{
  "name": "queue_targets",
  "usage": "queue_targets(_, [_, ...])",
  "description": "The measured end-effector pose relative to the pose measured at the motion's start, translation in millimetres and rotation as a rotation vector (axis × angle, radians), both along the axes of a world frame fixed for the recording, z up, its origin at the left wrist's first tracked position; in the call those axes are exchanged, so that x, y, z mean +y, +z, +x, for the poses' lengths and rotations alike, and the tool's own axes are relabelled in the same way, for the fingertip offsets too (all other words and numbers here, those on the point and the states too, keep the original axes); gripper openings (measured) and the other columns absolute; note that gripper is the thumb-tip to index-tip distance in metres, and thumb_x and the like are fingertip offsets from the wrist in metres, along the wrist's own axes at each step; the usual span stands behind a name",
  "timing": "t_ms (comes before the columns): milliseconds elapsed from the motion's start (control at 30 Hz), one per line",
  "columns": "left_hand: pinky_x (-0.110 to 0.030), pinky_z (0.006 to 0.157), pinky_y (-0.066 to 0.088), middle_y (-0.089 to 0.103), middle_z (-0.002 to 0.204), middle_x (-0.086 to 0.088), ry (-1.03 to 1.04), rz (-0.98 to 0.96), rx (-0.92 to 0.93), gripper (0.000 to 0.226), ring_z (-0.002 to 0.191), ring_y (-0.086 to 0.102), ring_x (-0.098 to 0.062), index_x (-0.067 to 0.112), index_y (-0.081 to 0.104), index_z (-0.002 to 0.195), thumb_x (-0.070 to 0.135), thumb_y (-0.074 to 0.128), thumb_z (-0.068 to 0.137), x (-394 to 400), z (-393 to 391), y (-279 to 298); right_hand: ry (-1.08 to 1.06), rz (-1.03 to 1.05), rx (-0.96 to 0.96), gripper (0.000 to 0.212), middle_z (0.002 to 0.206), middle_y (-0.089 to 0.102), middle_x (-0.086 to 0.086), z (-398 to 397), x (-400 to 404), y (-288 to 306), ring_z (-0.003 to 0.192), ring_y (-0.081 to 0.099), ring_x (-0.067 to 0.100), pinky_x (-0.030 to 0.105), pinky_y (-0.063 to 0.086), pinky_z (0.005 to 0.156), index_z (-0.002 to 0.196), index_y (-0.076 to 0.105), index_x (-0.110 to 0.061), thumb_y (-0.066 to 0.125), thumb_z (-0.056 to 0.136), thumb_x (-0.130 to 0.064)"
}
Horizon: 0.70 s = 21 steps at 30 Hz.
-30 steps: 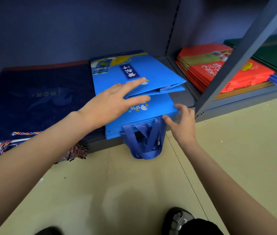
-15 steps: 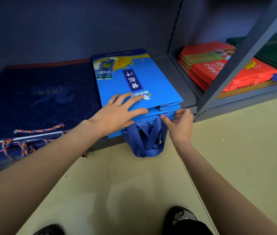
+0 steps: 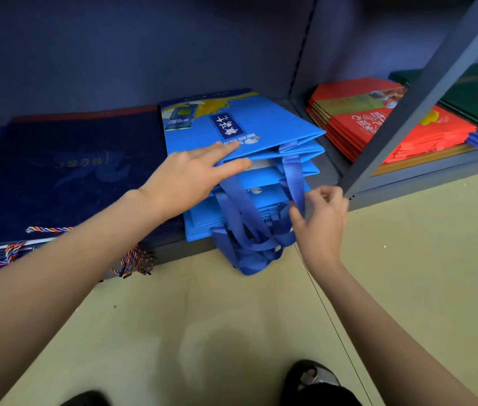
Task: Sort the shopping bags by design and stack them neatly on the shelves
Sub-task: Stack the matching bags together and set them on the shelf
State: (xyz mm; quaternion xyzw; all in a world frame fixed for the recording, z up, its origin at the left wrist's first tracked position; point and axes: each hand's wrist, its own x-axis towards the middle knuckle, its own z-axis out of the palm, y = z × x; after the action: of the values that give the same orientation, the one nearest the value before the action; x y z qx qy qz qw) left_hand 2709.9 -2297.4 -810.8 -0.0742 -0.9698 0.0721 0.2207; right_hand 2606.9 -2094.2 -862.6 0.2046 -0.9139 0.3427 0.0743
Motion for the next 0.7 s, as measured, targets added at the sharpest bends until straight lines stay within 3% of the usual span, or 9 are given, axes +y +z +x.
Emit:
queue_targets(100, [-0.018, 0.042, 0.027, 0.064, 0.120, -0.009, 0.033, -0.120, 0.026, 0.041, 0.069, 0.069, -0.023, 0.021, 0.057, 0.099, -0.002, 0.040, 0.070, -6, -1, 19, 0.076, -0.107, 0.022, 0.010, 0.100, 0.047, 0.006, 3, 8, 19, 0.092, 0.042, 0.023, 0.029, 0.036, 0.083, 0.084, 0.064, -0.005, 0.069, 0.078, -0.012])
queue_targets(167, [-0.019, 0.041, 0.033, 0.064, 0.122, -0.009, 0.023, -0.189, 0.027, 0.032, 0.075, 0.069, -0.023, 0.017, 0.066, 0.083, 0.000, 0.041, 0.071, -5, -3, 22, 0.116, -0.153, -0.050, 0.011, 0.095, 0.047, 0.000, 7, 8, 37, 0.088, 0.047, 0.020, 0.019, 0.031, 0.073, 0.088, 0.060, -0.007, 0.065, 0.078, -0.008])
queue_targets(233, [-0.023, 0.043, 0.042, 0.062, 0.124, -0.010, 0.018, -0.226, -0.012, 0.024, 0.086, 0.070, -0.025, 0.018, 0.069, 0.080, -0.001, 0.057, 0.070, -1, -4, 15, 0.131, -0.173, -0.129, 0.015, 0.076, 0.054, -0.004, 12, 4, 55, 0.073, 0.051, 0.017, 0.021, 0.031, 0.062, 0.089, 0.051, -0.012, 0.060, 0.079, -0.005])
queue_targets(333, [-0.036, 0.060, 0.055, 0.055, 0.133, -0.012, 0.012, -0.226, -0.161, 0.052, 0.102, 0.065, -0.033, 0.026, 0.071, 0.102, 0.001, 0.083, 0.058, 1, 0, -5, 0.149, -0.457, -0.528, 0.021, 0.055, 0.056, -0.001, 15, 1, 76, 0.045, 0.046, 0.011, 0.023, 0.037, 0.050, 0.089, 0.043, -0.015, 0.055, 0.081, 0.000])
queue_targets(433, [-0.035, 0.087, 0.050, 0.024, 0.154, -0.005, 0.123, -0.289, -0.313, 0.079, 0.129, 0.045, -0.030, 0.042, 0.037, 0.139, 0.011, 0.074, 0.077, 8, 7, -11, 0.220, -0.979, -0.984, 0.015, 0.070, 0.063, 0.013, 13, 1, 96, 0.047, 0.052, 0.011, 0.020, 0.044, 0.048, 0.090, 0.047, -0.008, 0.052, 0.086, 0.005])
queue_targets(500, [-0.033, 0.099, 0.041, -0.002, 0.159, -0.003, 0.176, -0.275, -0.399, 0.078, 0.141, 0.024, -0.028, 0.044, 0.008, 0.147, 0.008, 0.052, 0.093, 12, 9, -13, 0.271, -1.005, -0.858, 0.018, 0.084, 0.069, 0.008, 7, 2, 101, 0.071, 0.063, 0.015, 0.023, 0.052, 0.067, 0.096, 0.048, -0.013, 0.055, 0.087, 0.000])
queue_targets(533, [-0.033, 0.098, 0.043, 0.001, 0.158, -0.004, 0.185, -0.229, -0.392, 0.078, 0.141, 0.025, -0.028, 0.042, 0.011, 0.147, 0.003, 0.049, 0.092, 15, 9, -8, 0.309, -0.886, -0.681, 0.020, 0.088, 0.068, 0.001, 4, 3, 98, 0.082, 0.062, 0.013, 0.022, 0.050, 0.075, 0.099, 0.050, -0.016, 0.057, 0.085, -0.004])
queue_targets(633, [-0.033, 0.059, 0.055, 0.052, 0.137, -0.012, 0.106, -0.085, -0.143, 0.069, 0.107, 0.063, -0.033, 0.027, 0.060, 0.124, -0.009, 0.063, 0.066, 10, 4, 8, 0.481, -0.267, -0.058, 0.045, 0.100, 0.061, -0.002, 1, 8, 73, 0.101, 0.053, 0.013, 0.024, 0.043, 0.087, 0.113, 0.058, -0.015, 0.039, 0.074, -0.004])
queue_targets(700, [-0.026, 0.044, 0.048, 0.059, 0.128, -0.013, 0.144, -0.104, -0.089, 0.066, 0.091, 0.068, -0.030, 0.022, 0.068, 0.114, -0.010, 0.066, 0.057, 2, 3, 17, 0.567, 0.003, 0.162, 0.057, 0.104, 0.062, 0.006, 1, 8, 48, 0.103, 0.043, 0.019, 0.037, 0.042, 0.086, 0.115, 0.061, -0.009, 0.030, 0.068, -0.002])
